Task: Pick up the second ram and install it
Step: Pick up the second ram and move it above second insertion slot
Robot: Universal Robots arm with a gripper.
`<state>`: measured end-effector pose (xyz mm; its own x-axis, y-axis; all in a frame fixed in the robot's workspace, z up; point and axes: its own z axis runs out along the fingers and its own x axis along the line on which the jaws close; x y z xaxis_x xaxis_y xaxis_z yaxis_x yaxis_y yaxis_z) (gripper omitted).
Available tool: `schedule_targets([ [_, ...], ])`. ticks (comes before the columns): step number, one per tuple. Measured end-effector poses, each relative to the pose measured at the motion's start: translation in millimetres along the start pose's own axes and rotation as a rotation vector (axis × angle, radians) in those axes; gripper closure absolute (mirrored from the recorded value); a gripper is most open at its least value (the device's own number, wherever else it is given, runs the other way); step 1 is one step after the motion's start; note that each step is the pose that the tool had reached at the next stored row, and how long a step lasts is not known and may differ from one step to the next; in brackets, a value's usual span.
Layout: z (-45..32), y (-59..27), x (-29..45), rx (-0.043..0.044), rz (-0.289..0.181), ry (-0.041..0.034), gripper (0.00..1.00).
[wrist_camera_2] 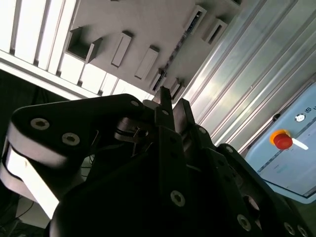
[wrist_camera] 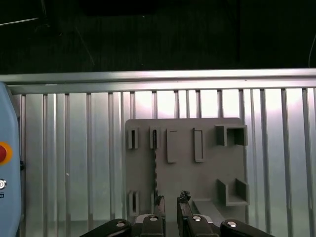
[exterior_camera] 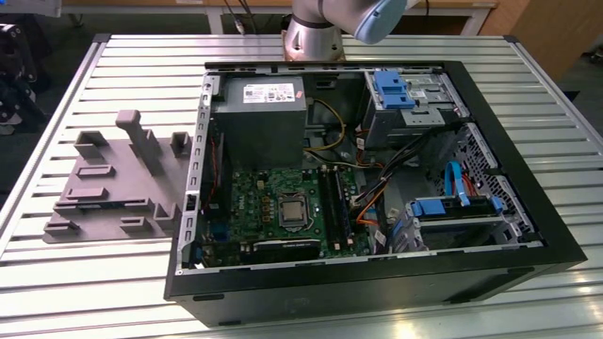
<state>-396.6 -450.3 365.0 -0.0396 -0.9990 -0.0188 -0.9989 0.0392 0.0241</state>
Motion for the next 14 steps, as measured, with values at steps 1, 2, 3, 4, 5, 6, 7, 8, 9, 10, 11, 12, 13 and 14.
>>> schedule_targets([
  [1,1.0,0.0,0.1,0.0016,0.000,0.0000,0.75],
  [2,2.0,-0.1,0.2,0.0036,0.000,-0.0002,0.75],
  [3,2.9,-0.1,0.3,0.0056,-0.001,-0.0002,0.75],
  [4,3.8,-0.1,0.4,0.0077,-0.001,-0.0002,0.75],
  [5,4.6,-0.1,0.5,0.0105,-0.001,-0.0002,0.75],
  [6,5.5,-0.1,0.6,0.0133,-0.001,-0.0004,0.75],
  [7,6.5,-0.2,0.7,0.0156,-0.001,-0.0006,0.75],
  [8,7.8,-0.2,0.7,0.0169,-0.001,-0.0008,0.75],
  [9,9.1,-0.2,0.7,0.0174,-0.002,-0.0006,0.75],
  [10,10.4,-0.3,0.8,0.0178,-0.002,-0.0006,0.75],
  [11,11.6,-0.3,0.8,0.0178,-0.002,-0.0006,0.75],
  [12,12.9,-0.3,0.8,0.0179,-0.002,-0.0006,0.75],
  [13,14.1,-0.4,0.8,0.0179,-0.002,-0.0006,0.75],
  [14,15.3,-0.4,0.9,0.0179,-0.002,-0.0006,0.75],
])
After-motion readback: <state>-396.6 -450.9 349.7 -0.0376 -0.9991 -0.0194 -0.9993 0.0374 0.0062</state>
